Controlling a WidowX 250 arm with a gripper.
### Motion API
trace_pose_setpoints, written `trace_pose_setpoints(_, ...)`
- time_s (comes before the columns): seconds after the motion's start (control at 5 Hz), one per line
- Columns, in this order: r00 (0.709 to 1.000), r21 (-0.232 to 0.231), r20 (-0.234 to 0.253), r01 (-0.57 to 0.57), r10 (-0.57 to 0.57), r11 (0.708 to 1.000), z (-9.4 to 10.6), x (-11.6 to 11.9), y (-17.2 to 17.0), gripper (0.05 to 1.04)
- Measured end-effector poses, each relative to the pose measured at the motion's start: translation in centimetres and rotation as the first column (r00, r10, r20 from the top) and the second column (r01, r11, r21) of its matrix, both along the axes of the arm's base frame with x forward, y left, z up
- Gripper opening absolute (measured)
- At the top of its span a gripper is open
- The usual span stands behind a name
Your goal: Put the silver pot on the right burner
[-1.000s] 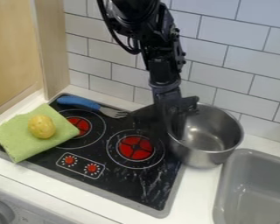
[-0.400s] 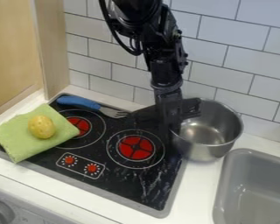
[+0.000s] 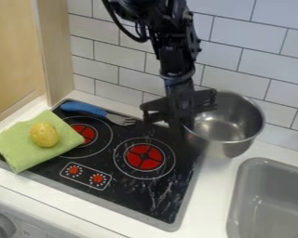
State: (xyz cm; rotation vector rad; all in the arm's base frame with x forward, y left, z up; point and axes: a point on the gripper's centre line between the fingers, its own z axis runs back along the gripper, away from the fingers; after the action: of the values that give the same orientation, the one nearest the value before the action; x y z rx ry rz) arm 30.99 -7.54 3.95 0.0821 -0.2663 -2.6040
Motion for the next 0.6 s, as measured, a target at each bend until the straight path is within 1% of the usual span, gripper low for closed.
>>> trace_pose_setpoints(0.2, 1.0, 0.014, 0.015, 0.007, -0.007, 1.0, 1.5, -0.9, 0.8, 0.054)
trace_pose_setpoints(0.4, 1.0, 0.046, 0.015, -0.007, 0.007, 0.999, 2.6, -1.6, 2.8, 0.054)
trace_pose_setpoints(0.6, 0.999, 0.072, 0.024, -0.037, 0.035, 0.997, 2.3, -2.8, 5.4, 0.054)
